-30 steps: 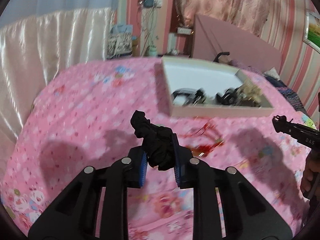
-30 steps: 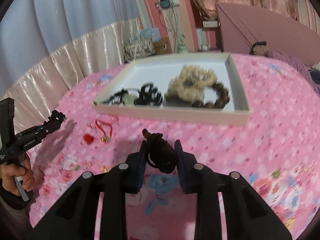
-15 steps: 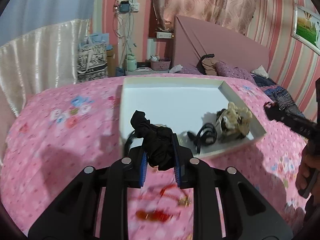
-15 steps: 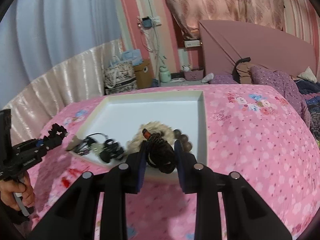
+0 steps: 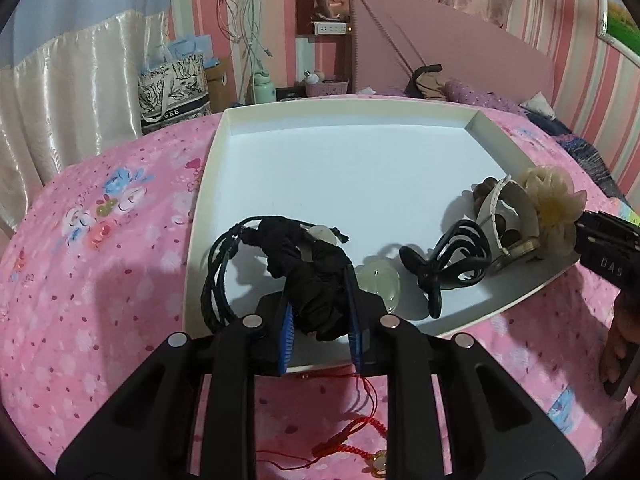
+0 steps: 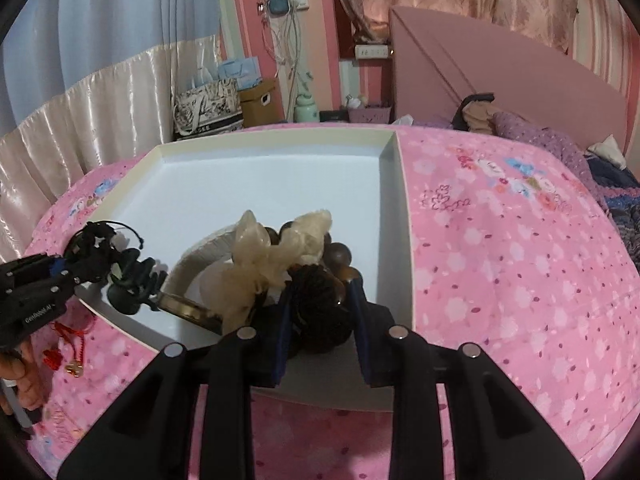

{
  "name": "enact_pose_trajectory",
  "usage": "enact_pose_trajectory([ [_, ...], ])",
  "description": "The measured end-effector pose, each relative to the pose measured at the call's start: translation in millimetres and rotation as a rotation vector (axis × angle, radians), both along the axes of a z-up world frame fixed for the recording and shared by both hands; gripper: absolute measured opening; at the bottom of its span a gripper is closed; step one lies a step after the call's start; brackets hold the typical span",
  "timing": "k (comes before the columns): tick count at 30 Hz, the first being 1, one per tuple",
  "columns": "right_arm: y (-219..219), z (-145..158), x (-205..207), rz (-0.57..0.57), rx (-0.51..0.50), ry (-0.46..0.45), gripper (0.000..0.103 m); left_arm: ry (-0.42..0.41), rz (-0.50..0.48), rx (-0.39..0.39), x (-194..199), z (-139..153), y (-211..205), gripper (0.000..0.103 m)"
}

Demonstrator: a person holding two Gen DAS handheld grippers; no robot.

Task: Organize jewelry
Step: 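Carry the black scrunchie and dark cord into the tray while both tools open to release, then lift both open tools out of the tray toward the red charms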

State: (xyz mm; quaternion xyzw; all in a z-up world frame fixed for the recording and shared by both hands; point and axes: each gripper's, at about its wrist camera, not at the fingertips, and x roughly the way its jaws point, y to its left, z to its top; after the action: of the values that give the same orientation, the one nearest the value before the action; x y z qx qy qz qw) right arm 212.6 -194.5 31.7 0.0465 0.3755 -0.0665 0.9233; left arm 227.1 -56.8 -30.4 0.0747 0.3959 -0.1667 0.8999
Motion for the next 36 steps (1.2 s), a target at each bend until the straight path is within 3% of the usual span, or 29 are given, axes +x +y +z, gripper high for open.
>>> enact_pose_trajectory([
  [5,-3.0,-2.0,-1.7,-0.005,0.019,-0.007,0.034,-0.044,0.010,0.024,-0.6,-2.1,-5.3,0.026],
  [6,-2.9,-0.3,-3.9,-0.010,0.016,-0.020,0.042,-0.058,0.009,0.030,-2.7,-2.4,-5.4,0.029],
  [11,4.2,4.2,-11.7,-0.014,-0.015,-0.062,0.060,-0.090,0.064,0.023,-7.4,-3.0,0.7,0.069],
  [21,8.4,26.1,-29.9,0.013,-0.016,-0.178,0.087,-0.213,0.089,-0.015,-39.1,27.9,13.7,0.075],
  [29,-9.1,41.0,-43.8,-0.015,0.028,-0.239,0.089,-0.236,0.131,-0.021,-70.9,45.3,47.2,0.079],
  [33,-17.8,40.7,-46.6,-0.049,0.063,-0.229,0.090,-0.241,0.165,0.047,-94.0,38.9,74.9,0.081],
  [36,-14.8,40.3,-47.8,-0.045,0.103,-0.211,0.090,-0.208,0.170,0.046,-105.7,28.2,92.8,0.081],
])
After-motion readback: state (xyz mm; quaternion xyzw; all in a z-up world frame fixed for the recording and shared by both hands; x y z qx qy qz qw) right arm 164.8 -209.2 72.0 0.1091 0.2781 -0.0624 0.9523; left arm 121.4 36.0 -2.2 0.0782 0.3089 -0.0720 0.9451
